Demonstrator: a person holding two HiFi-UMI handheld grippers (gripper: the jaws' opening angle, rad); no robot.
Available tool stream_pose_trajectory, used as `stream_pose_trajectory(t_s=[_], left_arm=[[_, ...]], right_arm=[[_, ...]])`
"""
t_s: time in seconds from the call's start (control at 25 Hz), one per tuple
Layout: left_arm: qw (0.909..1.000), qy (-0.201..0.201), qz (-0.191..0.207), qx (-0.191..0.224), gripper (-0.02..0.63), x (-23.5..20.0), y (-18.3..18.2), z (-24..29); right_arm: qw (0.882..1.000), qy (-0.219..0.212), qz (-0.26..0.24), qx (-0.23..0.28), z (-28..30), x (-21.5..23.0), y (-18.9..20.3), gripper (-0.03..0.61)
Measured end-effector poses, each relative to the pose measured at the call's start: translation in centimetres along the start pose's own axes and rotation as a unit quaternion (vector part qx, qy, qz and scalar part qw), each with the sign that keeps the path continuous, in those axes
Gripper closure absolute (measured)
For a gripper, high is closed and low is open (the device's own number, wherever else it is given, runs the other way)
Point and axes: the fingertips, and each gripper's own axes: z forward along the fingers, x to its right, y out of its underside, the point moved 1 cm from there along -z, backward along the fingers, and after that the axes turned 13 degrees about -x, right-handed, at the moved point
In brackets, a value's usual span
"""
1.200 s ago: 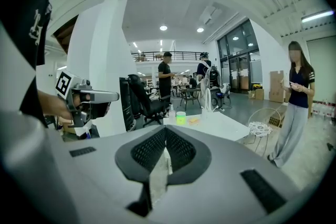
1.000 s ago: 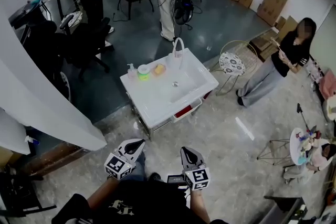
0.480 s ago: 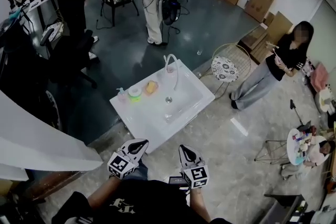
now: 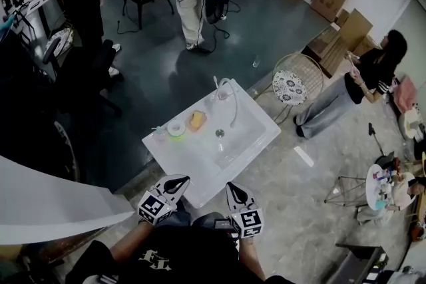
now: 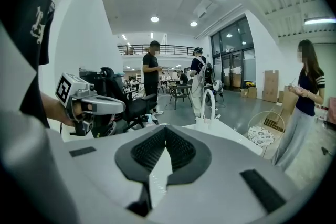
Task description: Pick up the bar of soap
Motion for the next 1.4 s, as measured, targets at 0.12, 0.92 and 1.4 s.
stream_pose_trajectory(t_s=[0.12, 0.92, 1.4], left_arm=[[1.0000, -0.004, -0.006, -0.002, 0.604, -1.6, -0.1, 0.4], [0.9906, -0.121, -0.064, -0.008, 0.604, -7.2, -2.5, 10.9], [0.9748, -0.166, -0.084, -0.124, 0.604, -13.8, 1.7, 21.0]], right_arm=[[1.000, -0.002, 0.006, -0.007, 1.3, 0.3, -0.2, 0.571], [0.997, -0.065, -0.036, 0.001, 6.3, 13.1, -2.5, 0.571], [0.997, -0.066, -0.025, -0.023, 6.4, 17.2, -1.4, 0.571]])
